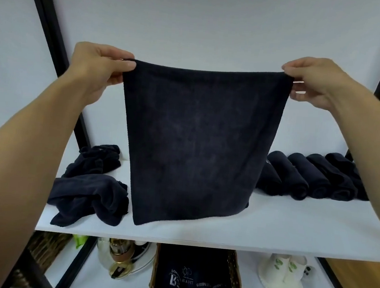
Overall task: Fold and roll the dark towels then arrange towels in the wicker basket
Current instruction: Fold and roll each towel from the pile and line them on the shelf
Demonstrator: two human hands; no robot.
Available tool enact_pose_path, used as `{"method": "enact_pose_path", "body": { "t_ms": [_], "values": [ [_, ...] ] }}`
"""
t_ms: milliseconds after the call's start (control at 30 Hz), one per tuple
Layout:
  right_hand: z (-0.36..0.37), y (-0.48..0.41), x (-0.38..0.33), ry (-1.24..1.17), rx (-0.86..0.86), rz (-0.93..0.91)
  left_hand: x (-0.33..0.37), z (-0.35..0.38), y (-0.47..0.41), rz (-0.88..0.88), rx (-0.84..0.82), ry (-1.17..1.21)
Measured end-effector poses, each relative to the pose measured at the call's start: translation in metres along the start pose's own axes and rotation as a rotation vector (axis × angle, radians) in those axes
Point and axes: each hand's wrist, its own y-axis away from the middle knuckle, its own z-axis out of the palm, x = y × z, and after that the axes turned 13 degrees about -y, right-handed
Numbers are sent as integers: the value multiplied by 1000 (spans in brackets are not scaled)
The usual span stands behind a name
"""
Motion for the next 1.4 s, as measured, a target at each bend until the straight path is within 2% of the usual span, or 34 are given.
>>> {"method": "enact_pose_path", "body": {
  "t_ms": [133,200,267,367,467,567,700,800,933,1067,1133,1233,1400],
  "values": [
    [-1,-4,-5,-149,-68,145,-4,-4,2,21,-5,-33],
    [0,-3,-8,-160,-126,161,-7,-7,2,42,22,-91],
    [2,-1,-7,-34,-139,98,-10,-9,0,75,50,-201],
    [8,2,0,295,-71,-115,-14,-10,-2,134,64,-377],
    [16,2,10,501,-27,-308,-20,-8,-6,153,94,-505],
    [19,-5,16,571,4,-397,-25,-3,-18,155,109,-600],
    [26,-38,22,545,21,-405,-24,13,-50,128,130,-693],
    [36,-71,19,439,59,-396,-17,26,-85,72,142,-632],
    [44,-97,7,304,103,-459,-9,34,-116,-5,231,-268],
    [40,-64,3,215,67,-488,-25,24,-95,138,280,-324],
    [34,-30,11,194,14,-450,-42,13,-64,184,230,-324],
    [19,30,47,255,-157,-262,-83,2,2,162,75,-283],
    [-1,113,134,504,-482,161,-169,-7,116,-25,-359,-417]
  ]
}}
